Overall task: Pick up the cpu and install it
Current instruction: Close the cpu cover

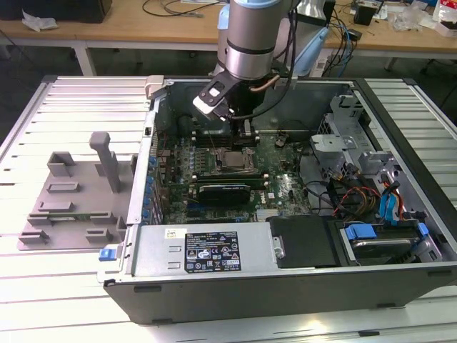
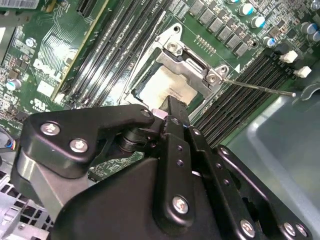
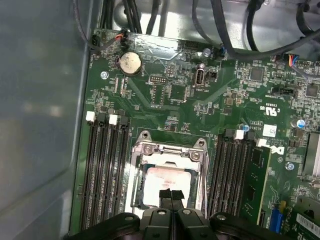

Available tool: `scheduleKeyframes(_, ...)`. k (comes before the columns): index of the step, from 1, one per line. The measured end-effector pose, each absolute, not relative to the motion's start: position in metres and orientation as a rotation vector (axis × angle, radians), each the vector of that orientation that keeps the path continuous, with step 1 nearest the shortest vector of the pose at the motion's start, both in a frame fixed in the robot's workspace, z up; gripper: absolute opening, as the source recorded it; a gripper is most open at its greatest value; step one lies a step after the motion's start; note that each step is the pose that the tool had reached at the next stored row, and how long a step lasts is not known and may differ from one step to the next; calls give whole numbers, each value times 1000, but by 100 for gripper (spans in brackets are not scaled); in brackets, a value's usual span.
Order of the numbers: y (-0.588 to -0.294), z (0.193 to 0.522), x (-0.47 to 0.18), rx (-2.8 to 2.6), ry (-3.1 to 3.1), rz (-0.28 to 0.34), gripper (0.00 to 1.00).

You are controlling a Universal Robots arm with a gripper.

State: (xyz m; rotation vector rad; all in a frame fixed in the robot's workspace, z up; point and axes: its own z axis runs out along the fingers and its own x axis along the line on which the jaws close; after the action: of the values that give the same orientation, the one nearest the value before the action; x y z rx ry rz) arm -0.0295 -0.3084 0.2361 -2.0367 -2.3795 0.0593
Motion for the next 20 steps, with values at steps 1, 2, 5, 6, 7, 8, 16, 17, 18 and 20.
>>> scheduleKeyframes(1,-308,236,-30,-1986,-2423,60,11)
scheduleKeyframes(2,-308,236,-30,-1966,-2440,60,11)
scheduleKeyframes(5,-308,236,-30,-1856,-2526,60,11)
scheduleKeyframes(6,-308,236,-30,-1814,-2558,61,11)
scheduleKeyframes(7,-308,236,-30,-1788,-2577,61,11)
scheduleKeyframes(8,-308,236,-30,-1764,-2593,61,11)
scheduleKeyframes(16,-308,236,-30,-1463,-2779,61,11)
scheduleKeyframes(17,-308,236,-30,-1409,-2808,62,11)
scheduleKeyframes(18,-308,236,-30,-1357,-2834,61,11)
scheduleKeyframes(20,-308,236,-30,-1290,-2866,61,11)
